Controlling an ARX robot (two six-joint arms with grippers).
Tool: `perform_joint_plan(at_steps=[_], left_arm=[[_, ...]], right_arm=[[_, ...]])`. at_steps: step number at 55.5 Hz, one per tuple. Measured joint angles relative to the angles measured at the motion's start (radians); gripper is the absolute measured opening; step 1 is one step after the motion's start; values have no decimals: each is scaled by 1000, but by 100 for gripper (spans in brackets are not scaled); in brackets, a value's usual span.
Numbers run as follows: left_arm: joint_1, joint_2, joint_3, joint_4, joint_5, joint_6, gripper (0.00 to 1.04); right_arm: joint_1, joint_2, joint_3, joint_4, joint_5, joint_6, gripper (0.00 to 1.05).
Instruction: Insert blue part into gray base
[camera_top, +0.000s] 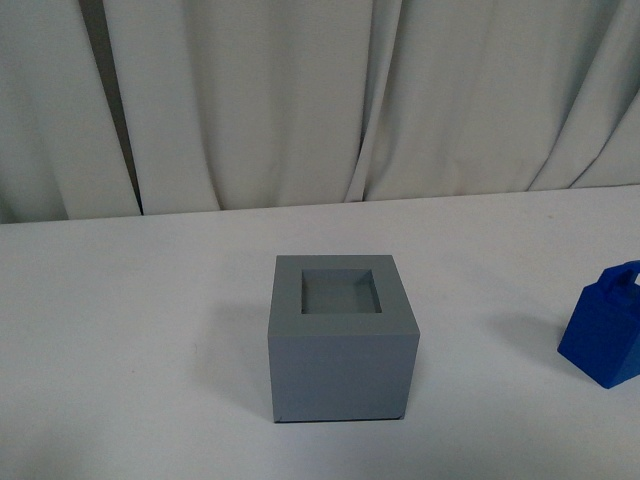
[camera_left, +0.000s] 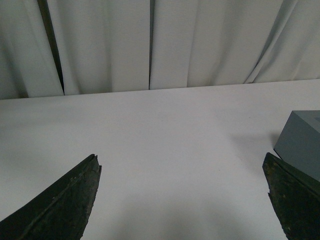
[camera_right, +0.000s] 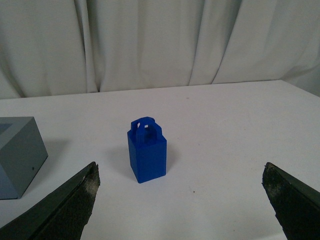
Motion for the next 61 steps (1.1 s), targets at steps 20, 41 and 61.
perform_joint_plan(at_steps=[20,41,61], left_arm=[[0,0,0,0,1,0,99],[0,0,0,0,0,0,99],[0,0,0,0,0,0,99]], right_arm=[[-96,136,86,-193,-297,-119,97],[-51,923,627,-411,-356,-300,97],[-83,1312,1014,-674,-522,-803,97]])
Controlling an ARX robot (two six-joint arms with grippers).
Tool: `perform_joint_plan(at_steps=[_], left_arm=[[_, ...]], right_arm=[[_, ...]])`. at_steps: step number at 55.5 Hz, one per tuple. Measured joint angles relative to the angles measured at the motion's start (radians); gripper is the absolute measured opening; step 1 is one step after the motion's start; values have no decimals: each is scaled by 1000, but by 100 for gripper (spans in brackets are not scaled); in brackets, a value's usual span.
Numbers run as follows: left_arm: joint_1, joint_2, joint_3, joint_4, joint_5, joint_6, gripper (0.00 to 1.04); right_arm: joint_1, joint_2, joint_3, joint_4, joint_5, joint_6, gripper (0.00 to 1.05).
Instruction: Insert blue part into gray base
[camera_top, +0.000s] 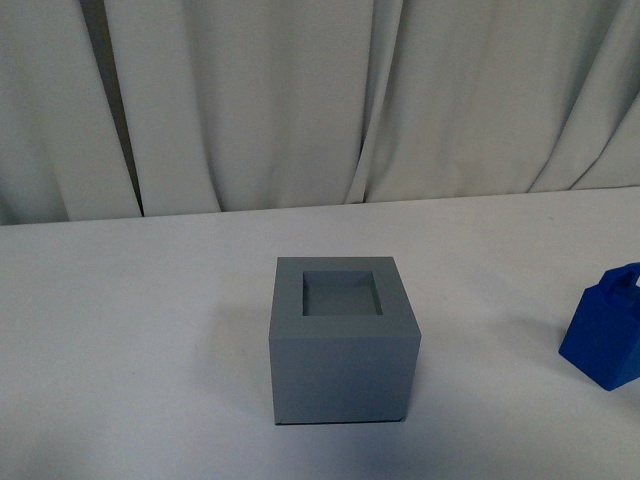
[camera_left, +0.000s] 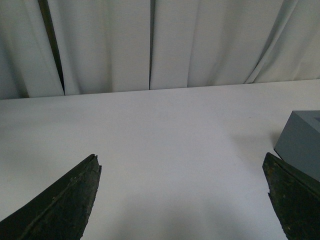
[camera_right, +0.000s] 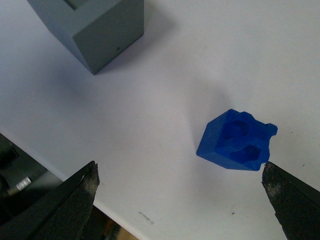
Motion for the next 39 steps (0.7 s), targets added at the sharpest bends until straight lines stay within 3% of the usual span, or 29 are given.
perform_joint_plan(at_steps=[11,18,39], left_arm=[[0,0,0,0,0,0,99],[0,0,0,0,0,0,99],[0,0,0,0,0,0,99]], right_arm=[[-13,175,130,-169,97,-409,97],[2,257,231,-241,151,-560,97],[113,537,616,-427,359,-704,97]])
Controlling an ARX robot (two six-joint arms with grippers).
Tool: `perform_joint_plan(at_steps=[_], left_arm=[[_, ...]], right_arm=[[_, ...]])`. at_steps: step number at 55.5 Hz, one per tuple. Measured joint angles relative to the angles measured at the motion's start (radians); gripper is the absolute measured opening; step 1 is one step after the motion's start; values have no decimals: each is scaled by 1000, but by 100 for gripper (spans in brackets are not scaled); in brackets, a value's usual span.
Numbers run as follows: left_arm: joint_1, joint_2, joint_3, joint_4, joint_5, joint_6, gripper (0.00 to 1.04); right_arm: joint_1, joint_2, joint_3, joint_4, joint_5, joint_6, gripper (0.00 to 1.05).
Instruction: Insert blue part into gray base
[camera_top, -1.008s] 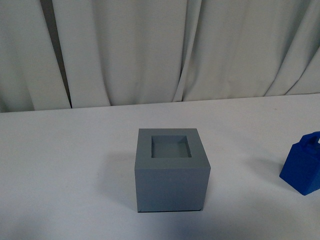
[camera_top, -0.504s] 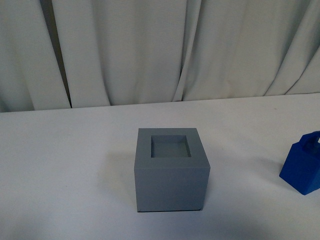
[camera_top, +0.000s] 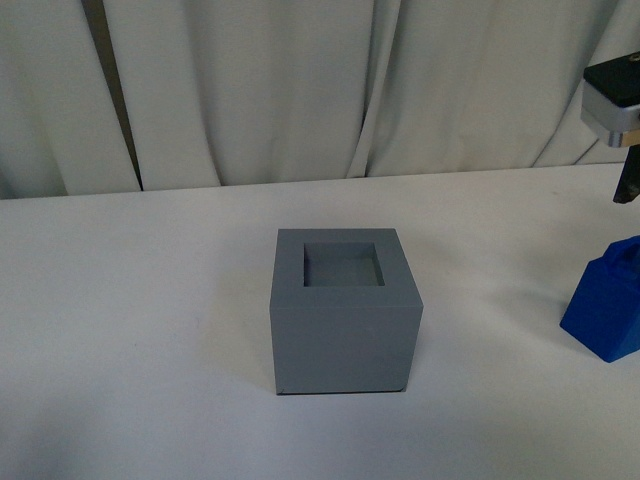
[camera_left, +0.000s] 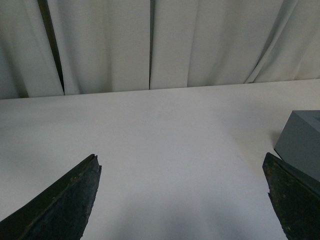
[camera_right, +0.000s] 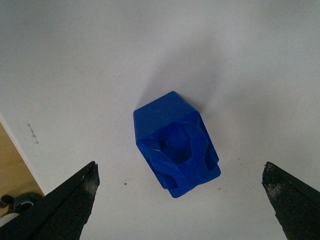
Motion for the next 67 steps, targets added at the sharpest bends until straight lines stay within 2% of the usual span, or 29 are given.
perform_joint_plan(at_steps=[6,20,67], left_arm=[[0,0,0,0,0,0,99],[0,0,0,0,0,0,99],[0,0,0,0,0,0,99]], right_arm=[[6,43,23,-6,61,-14,97],[14,83,23,-4,112,-43,97],[44,185,88,-15,120,-43,97]])
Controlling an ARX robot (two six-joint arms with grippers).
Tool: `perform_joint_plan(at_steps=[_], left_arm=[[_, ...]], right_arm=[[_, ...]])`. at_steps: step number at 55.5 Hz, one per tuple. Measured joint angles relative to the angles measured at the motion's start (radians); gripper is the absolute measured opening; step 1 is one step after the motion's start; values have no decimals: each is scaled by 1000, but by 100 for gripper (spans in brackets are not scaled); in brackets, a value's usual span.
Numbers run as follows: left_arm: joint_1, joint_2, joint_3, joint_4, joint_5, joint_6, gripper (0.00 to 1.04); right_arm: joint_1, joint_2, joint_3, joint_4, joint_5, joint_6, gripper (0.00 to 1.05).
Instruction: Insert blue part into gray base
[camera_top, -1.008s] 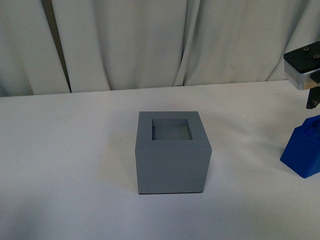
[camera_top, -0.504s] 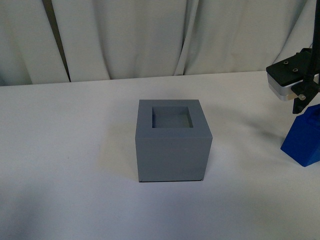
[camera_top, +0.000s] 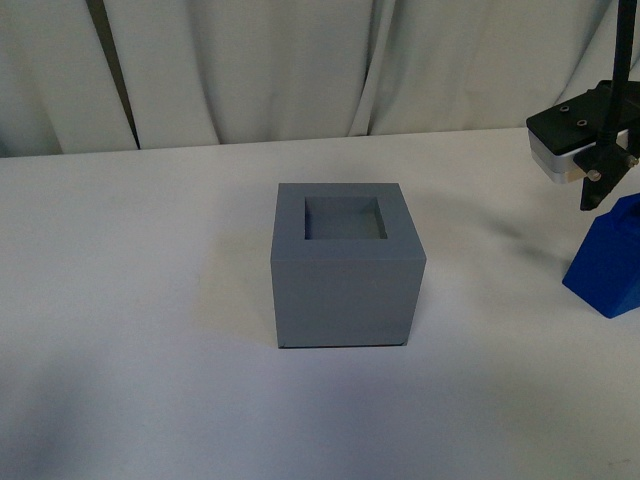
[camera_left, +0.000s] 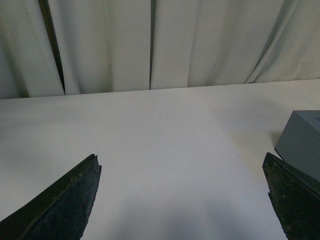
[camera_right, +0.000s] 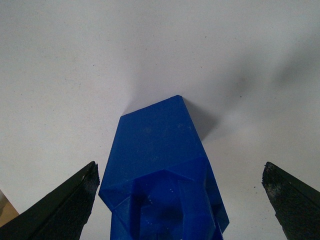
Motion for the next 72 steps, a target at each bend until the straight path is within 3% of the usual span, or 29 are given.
perform_joint_plan(at_steps=[14,32,50,72], left_arm=[[0,0,0,0,0,0,99],[0,0,0,0,0,0,99],[0,0,0,0,0,0,99],[0,0,0,0,0,0,99]], right_arm=[[-3,0,0,0,3,0,95],[-8,0,5,-19,1,-6,49],[16,-32,57,-92,-71,28,48],[158,-77,209,-183,-162,136,48]])
